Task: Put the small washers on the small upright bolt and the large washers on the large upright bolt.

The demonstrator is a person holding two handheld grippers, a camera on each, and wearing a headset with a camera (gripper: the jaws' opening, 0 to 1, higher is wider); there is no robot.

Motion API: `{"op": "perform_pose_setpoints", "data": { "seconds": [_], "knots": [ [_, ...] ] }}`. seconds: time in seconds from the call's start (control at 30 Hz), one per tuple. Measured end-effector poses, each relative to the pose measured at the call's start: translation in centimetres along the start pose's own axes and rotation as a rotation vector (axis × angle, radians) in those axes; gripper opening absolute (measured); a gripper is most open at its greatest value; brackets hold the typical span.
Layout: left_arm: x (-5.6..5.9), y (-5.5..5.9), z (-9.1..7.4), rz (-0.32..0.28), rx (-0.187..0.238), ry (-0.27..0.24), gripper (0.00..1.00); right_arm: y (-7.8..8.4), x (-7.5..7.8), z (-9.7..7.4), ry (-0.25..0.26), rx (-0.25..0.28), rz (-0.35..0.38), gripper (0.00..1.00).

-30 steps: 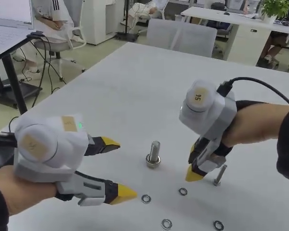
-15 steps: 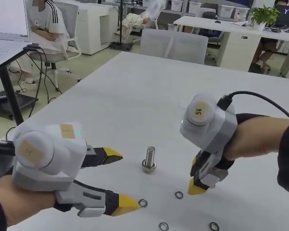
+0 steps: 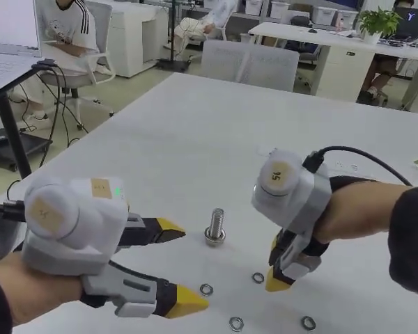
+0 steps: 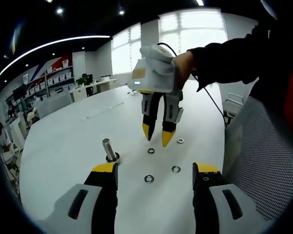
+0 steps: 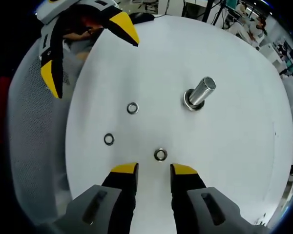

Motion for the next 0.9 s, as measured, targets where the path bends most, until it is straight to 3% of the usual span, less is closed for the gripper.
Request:
{"op": "perform_pose_setpoints", "data": {
  "seconds": [0.57,0.9],
  "knots": [
    [0.5,0.4,1.2,-0.008,0.005,0.058,0.64,-0.2,0.4,1.3,-0.003,-0.016,-0.005,0.25],
    [0.2,0.6,1.4,-0.013,0.009,0.062,0.64,-0.8,0.6,1.8,0.004,-0.008,-0.018,0.22]
  ]
}}
Point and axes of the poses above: the centre of the closed fingertips' face, and the gripper's own axes: z roughly forward along the fingers, x roughly to its right, y roughly out of its underside, the point moved 7 cm from there along -z, roughly backward along the fingers, and after that the axes turned 10 degrees about z, right-handed, at the moved point
